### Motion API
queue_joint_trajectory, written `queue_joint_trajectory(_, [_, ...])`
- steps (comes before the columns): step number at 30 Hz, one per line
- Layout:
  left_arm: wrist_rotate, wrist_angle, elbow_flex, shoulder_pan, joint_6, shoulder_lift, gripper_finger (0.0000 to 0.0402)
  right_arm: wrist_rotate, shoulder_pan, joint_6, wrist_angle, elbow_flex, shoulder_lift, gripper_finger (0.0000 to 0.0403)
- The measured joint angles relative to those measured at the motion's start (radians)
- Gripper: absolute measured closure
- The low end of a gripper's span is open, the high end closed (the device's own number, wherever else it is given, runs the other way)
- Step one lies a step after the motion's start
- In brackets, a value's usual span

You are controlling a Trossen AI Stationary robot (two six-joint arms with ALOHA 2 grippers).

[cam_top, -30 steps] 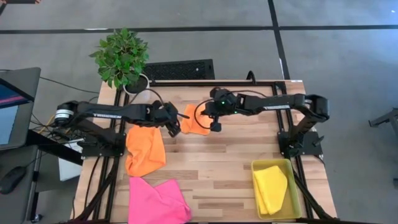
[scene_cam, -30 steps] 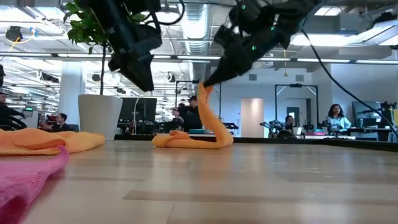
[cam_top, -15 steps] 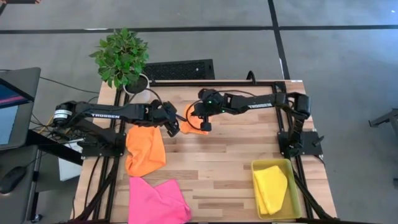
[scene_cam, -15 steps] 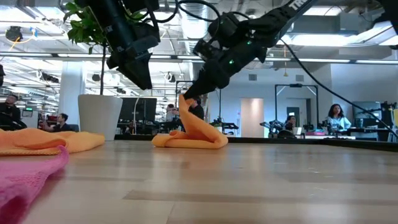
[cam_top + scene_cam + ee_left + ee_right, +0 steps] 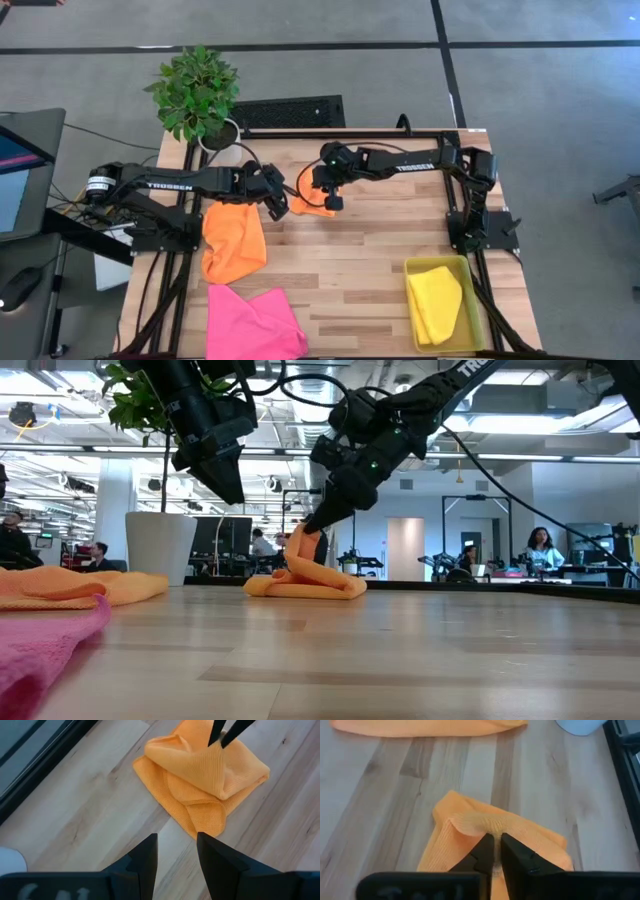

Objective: Fold microfiber towels
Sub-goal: Fold the top right orange cloth, then stack the top folded orange cloth on top of the folded yellow cloth in the yellow bin

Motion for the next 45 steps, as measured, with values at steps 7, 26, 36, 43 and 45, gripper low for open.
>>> queue_joint_trajectory(7, [0.0, 0.0, 0.0, 0.0, 0.022, 0.0, 0.0271, 0.005, 0.009, 0.0, 0.017, 0.0, 0.0, 0.0276])
queue_joint_trajectory(26, [0.0, -0.021, 0.001, 0.0, 0.022, 0.0, 0.0271, 0.004, 0.02, -0.288, -0.498, 0.092, -0.06, 0.0184])
queue_joint_trajectory(36, [0.0, -0.02, 0.001, 0.0, 0.021, 0.0, 0.0271, 0.074, 0.078, -0.466, -0.482, 0.091, 0.048, 0.0202])
queue_joint_trajectory(43, [0.0, -0.019, 0.001, 0.0, 0.021, 0.0, 0.0271, 0.121, 0.078, -0.482, -0.442, 0.091, 0.061, 0.0217])
queue_joint_trajectory(45, [0.0, -0.017, 0.001, 0.0, 0.021, 0.0, 0.0271, 0.123, 0.079, -0.504, -0.464, 0.092, 0.06, 0.022])
